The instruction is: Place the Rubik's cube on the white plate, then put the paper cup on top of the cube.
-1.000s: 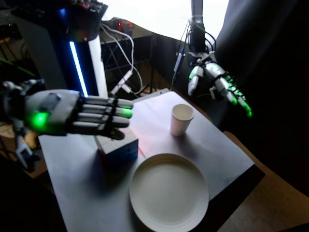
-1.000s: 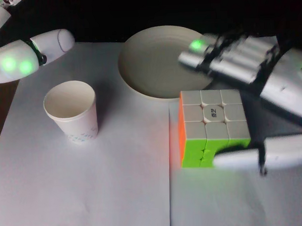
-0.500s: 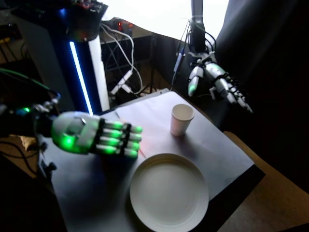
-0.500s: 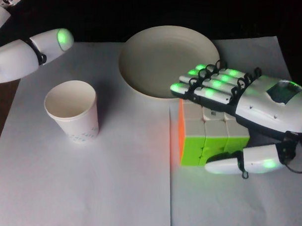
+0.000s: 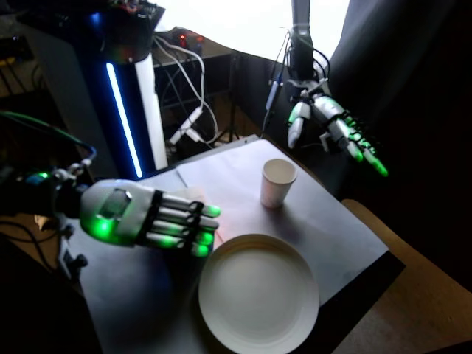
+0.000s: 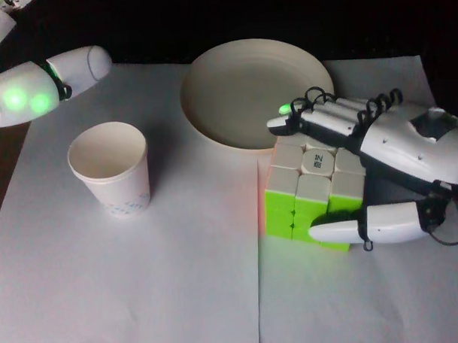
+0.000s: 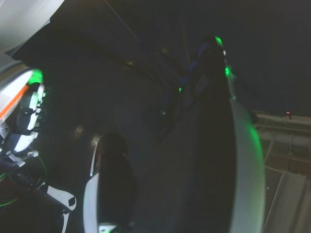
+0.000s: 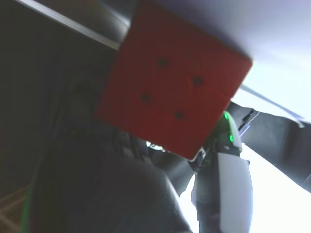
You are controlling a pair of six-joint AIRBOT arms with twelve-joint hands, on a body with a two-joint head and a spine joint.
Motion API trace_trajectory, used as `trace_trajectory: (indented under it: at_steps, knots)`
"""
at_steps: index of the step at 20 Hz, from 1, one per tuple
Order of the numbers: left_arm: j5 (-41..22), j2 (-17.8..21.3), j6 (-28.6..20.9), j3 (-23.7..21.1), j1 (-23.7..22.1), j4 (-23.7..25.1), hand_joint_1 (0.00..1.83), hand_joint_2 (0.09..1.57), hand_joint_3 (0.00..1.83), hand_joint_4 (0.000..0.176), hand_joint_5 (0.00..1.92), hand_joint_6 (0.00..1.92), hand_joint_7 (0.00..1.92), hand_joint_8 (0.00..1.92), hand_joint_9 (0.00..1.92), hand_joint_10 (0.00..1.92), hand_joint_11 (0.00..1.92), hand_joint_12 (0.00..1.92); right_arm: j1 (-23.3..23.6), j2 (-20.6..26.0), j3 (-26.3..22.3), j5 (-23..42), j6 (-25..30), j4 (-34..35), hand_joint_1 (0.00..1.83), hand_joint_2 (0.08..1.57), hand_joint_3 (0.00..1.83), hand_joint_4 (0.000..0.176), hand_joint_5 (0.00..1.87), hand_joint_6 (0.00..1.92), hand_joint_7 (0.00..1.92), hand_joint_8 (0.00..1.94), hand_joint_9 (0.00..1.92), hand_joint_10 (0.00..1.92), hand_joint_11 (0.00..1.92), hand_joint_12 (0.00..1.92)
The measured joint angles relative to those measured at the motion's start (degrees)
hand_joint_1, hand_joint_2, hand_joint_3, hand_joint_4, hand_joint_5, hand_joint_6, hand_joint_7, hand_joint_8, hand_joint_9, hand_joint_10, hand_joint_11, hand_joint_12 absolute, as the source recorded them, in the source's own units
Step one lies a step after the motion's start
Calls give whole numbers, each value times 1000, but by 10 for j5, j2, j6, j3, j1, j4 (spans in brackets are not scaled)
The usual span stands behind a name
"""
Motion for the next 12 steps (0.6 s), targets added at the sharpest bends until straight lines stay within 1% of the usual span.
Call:
trace_trajectory:
  at_steps: [1, 2, 3, 4, 5, 6, 7, 8, 9, 10, 11, 12]
  knots:
    - [0, 0, 0, 0, 0, -1, 277, 1280, 8, 81, 70, 0, 0, 0, 0, 0, 0, 0, 3, 0, 0, 4, 0, 0, 1150, 1332, 44, 0, 468, 1544, 686, 1775, 1018, 1921, 1126, 1921]
    - [0, 0, 0, 0, 0, -1, 271, 1269, 2, 94, 76, 2, 0, 0, 0, 0, 0, 0, 4, 0, 0, 6, 0, 2, 1137, 1343, 51, 0, 455, 1571, 663, 1813, 966, 1921, 1075, 1921]
    - [0, 0, 0, 0, 0, 0, 270, 1266, 1, 109, 75, 2, 0, 0, 0, 0, 0, 0, 4, 0, -2, 12, 1, 5, 1136, 1346, 53, 0, 450, 1565, 661, 1830, 961, 1921, 1064, 1921]
    - [0, 0, 0, 0, 0, -1, 254, 1260, 0, 116, 78, 3, 0, 0, 0, 0, 2, 1, 4, 0, -3, 15, 1, 6, 1139, 1349, 47, 0, 457, 1528, 655, 1853, 956, 1921, 1034, 1921]
    - [0, 0, 0, 0, 0, -2, 253, 1264, 1, 119, 77, 2, 0, 0, 0, 0, 0, 0, 4, 0, -5, 18, 0, 8, 1137, 1356, 42, 0, 453, 1526, 646, 1874, 1000, 1921, 1077, 1921]
    - [0, 0, 0, 0, 0, -2, 267, 1262, 0, 117, 82, 3, 0, 0, 0, 0, 0, 0, 4, 0, -7, 20, 0, 9, 1126, 1374, 37, 0, 434, 1544, 625, 1914, 1028, 1921, 1121, 1921]
    - [0, 0, 0, 0, 0, -1, 275, 1260, 0, 120, 85, 4, 0, 0, 0, 0, 0, 0, 4, 0, -8, 22, -1, 9, 1124, 1378, 31, 0, 430, 1550, 624, 1911, 991, 1921, 1095, 1921]
    - [0, 0, 0, 0, 0, -2, 273, 1259, 0, 119, 87, 4, 0, 0, 0, 0, 0, 0, 4, 1, -11, 25, -3, 9, 1126, 1379, 22, 0, 425, 1556, 637, 1884, 1035, 1921, 1135, 1921]
    - [0, 0, 0, 0, 0, -2, 271, 1252, 0, 125, 89, 4, 0, 0, 0, 0, 2, 1, 3, 6, -17, 28, -5, 7, 1114, 1382, 15, 0, 476, 1703, 545, 1779, 1006, 1921, 1096, 1921]
    - [0, 0, 0, 0, 0, -2, 271, 1252, 0, 126, 89, 4, 0, 0, 0, 0, 3, 1, 2, 9, -21, 30, -6, 4, 1114, 1382, 15, 0, 478, 1708, 542, 1776, 998, 1921, 1088, 1921]
    - [0, 0, 0, 0, 0, -3, 254, 1253, 0, 122, 80, 0, 0, 0, 0, 0, 10, 5, 2, 19, -27, 37, -8, -7, 1122, 1376, 5, 0, 493, 1681, 555, 1750, 918, 1921, 1004, 1921]
    - [0, 0, 0, 0, 0, -5, 277, 1256, 0, 117, 86, 2, 0, 0, 0, 0, 1, 0, -1, 28, -31, 44, -9, -12, 1123, 1374, 3, 0, 499, 1675, 558, 1745, 887, 1921, 968, 1921]
